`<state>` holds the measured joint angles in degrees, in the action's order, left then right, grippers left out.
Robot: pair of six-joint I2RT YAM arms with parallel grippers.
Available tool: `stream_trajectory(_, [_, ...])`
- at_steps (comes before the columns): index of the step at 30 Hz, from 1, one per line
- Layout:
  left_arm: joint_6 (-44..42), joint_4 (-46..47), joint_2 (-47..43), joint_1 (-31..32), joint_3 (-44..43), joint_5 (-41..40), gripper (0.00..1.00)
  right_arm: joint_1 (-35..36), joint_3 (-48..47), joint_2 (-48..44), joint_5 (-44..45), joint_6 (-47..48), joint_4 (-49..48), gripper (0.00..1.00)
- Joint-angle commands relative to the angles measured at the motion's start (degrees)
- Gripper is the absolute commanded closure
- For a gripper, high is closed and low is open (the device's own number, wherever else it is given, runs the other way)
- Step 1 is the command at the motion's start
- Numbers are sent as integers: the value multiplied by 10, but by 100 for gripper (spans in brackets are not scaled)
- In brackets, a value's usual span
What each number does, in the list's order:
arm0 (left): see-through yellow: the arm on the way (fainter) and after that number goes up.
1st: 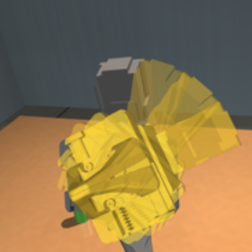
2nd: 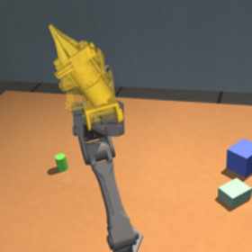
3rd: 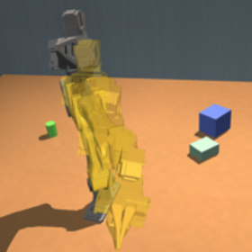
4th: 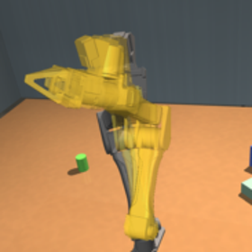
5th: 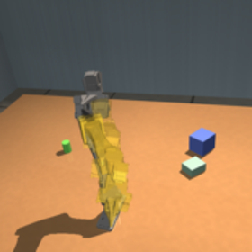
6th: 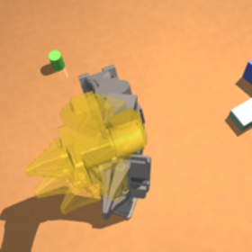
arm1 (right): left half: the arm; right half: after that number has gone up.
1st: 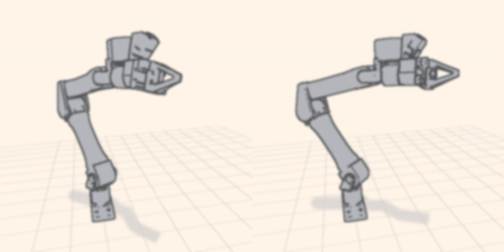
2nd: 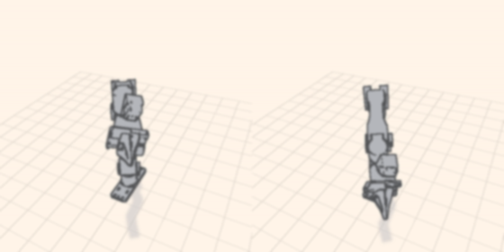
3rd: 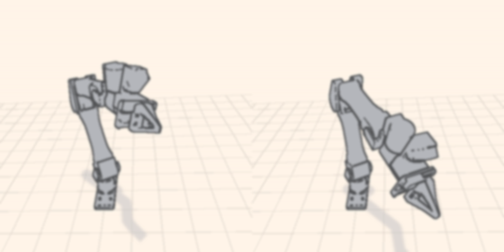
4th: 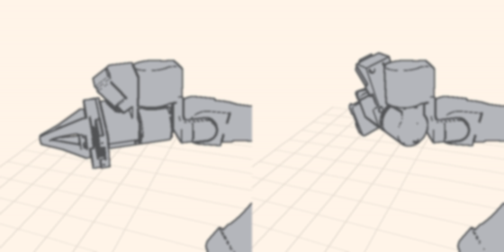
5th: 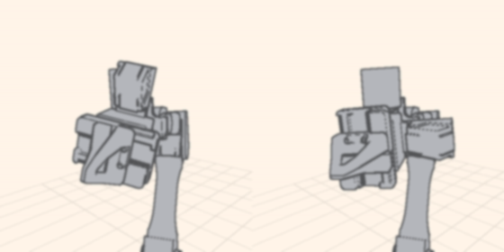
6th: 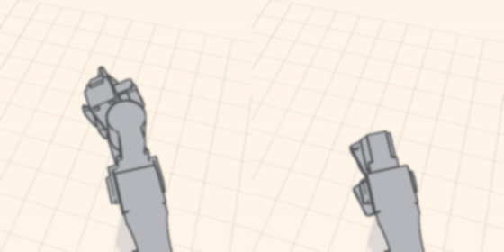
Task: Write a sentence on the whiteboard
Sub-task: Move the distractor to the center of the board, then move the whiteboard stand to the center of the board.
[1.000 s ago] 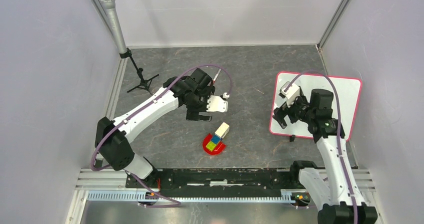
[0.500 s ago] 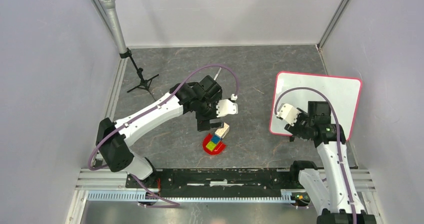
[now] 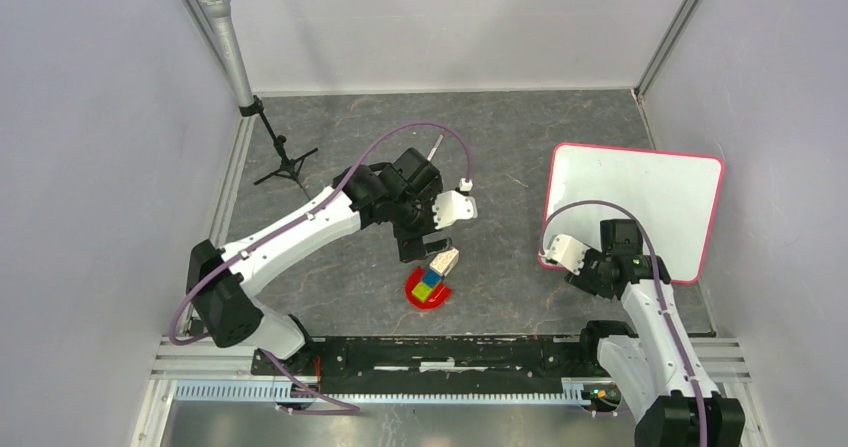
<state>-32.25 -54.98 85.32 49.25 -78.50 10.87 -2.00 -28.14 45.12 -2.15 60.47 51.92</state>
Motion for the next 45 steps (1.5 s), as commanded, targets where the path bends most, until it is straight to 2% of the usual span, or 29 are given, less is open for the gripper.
stream_trajectory(1, [28,26,-24,0,-10,14,1,-2,2,5,-44,12,-64,53])
stream_trajectory(12, [37,34,-22,0,-9,12,0,-2,0,43,-110,-54,-126,48])
stream_trajectory(15, [41,36,-24,-1,-8,12,0,-2,-2,44,-108,-86,-138,47])
stream_trajectory(18, [45,42,-26,-1,-5,12,0,-2,4,36,-69,-115,-167,46])
stream_trajectory(22, [47,51,-30,-1,2,12,0,-2,-3,28,-58,-117,-160,46])
stream_trajectory(32, [44,64,-41,-1,20,5,0,-2,10,65,-70,-92,-136,50])
stream_trajectory(40, [43,64,-39,-1,20,3,0,-2,0,86,-127,-78,-133,64])
stream_trajectory(45, [42,64,-34,-1,17,1,0,-1,-2,97,-147,-66,-141,67])
